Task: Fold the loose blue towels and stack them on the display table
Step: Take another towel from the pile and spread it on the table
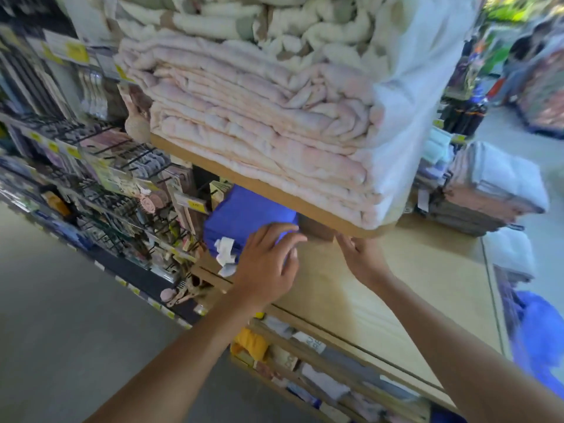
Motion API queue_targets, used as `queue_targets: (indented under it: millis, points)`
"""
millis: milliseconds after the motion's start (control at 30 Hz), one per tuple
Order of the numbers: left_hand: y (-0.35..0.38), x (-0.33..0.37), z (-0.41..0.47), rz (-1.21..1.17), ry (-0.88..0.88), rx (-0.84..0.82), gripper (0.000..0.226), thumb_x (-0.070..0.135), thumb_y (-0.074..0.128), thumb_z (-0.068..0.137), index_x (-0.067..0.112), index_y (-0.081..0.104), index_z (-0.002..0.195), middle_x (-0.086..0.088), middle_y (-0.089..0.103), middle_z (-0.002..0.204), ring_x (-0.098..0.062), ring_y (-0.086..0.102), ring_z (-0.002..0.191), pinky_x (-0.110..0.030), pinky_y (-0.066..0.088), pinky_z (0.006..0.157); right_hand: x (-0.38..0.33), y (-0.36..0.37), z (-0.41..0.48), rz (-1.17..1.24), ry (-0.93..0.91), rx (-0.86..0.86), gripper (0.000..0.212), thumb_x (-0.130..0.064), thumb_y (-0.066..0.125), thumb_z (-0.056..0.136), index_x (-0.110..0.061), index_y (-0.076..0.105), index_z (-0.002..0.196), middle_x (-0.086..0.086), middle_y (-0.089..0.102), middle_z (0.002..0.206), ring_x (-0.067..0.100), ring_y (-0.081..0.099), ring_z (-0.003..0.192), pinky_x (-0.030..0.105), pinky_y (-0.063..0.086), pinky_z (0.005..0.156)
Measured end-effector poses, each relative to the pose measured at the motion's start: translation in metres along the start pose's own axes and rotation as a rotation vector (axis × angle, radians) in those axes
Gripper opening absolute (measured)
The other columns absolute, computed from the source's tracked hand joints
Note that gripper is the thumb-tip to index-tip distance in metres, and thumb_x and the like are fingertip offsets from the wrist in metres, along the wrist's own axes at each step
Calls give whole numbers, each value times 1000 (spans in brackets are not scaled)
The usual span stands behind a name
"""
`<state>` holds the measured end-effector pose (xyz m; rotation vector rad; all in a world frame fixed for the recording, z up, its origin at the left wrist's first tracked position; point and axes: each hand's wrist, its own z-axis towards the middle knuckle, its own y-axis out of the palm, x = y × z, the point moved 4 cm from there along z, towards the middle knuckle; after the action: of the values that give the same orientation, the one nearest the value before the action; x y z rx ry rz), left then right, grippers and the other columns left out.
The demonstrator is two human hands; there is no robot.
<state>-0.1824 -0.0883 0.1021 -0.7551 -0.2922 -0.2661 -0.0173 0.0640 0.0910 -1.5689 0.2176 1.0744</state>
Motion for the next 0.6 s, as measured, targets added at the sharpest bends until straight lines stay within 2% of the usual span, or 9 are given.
queue_targets:
  millis: [33, 133, 233, 300, 400, 500, 533, 567, 600]
  points:
    - [18, 19, -6, -61, -5, -64, 26, 20, 56, 96, 20, 67, 119, 1, 60, 127, -23, 56, 118, -36, 45, 98, 26, -11, -10, -33, -2, 23, 37, -43, 49, 102, -14, 73, 102, 6, 68, 99, 23, 64, 94, 37, 47, 81]
    - [80, 64, -24, -186, -95, -364, 37, 28, 54, 95, 22, 62, 131, 4, 57, 136, -17, 51, 128, -37, 43, 107, 99, -53, -48, -107, 33, 101, 28, -38, 50, 104, -23, 72, 111, -5, 63, 114, 17, 62, 104, 35, 48, 86]
    - [145, 99, -39, -171, -127, -660, 47, 34, 50, 98, 26, 52, 144, 3, 47, 149, -18, 41, 139, -35, 33, 115, 153, -102, -94, -139, 80, 182, 36, -51, 43, 100, -30, 70, 112, -13, 60, 116, 4, 58, 104, 18, 43, 84]
    - [183, 126, -45, -152, -103, -774, 47, 38, 45, 100, 32, 46, 146, 6, 40, 155, -16, 33, 145, -36, 27, 119, 182, -133, -121, -88, 119, 248, 27, -42, 50, 101, -27, 71, 110, -13, 61, 115, 1, 56, 106, 13, 39, 89]
    - [234, 173, -48, -58, -50, -874, 48, 50, 30, 101, 41, 36, 148, 10, 29, 162, -15, 21, 151, -47, 15, 123, 220, -181, -155, -27, 138, 403, 16, -18, 58, 101, -23, 72, 104, -12, 64, 108, 0, 57, 106, 12, 40, 92]
    - [275, 219, -47, 61, -32, -929, 57, 57, 19, 97, 43, 25, 153, 11, 17, 167, -15, 9, 155, -62, -1, 120, 270, -217, -179, 32, 295, 474, 17, -14, 58, 101, -27, 69, 104, -9, 66, 109, -5, 60, 99, 5, 41, 82]
    - [285, 230, -46, 93, -67, -929, 60, 58, 16, 96, 43, 23, 154, 12, 14, 168, -15, 6, 156, -65, -5, 118, 292, -225, -187, 68, 396, 476, 17, -13, 59, 100, -26, 67, 107, -5, 67, 113, -2, 63, 95, 8, 44, 81]
    - [293, 238, -45, 129, -103, -917, 62, 59, 14, 96, 43, 21, 155, 12, 12, 168, -16, 4, 156, -67, -7, 117, 315, -231, -195, 120, 502, 471, 17, -11, 59, 100, -21, 66, 112, 0, 68, 117, 3, 66, 92, 15, 49, 83]
    - [300, 244, -45, 164, -129, -896, 62, 59, 14, 95, 43, 20, 155, 13, 11, 168, -16, 3, 156, -68, -8, 116, 336, -234, -202, 169, 598, 458, 20, -9, 58, 99, -15, 65, 117, 6, 68, 121, 16, 70, 90, 25, 53, 86]
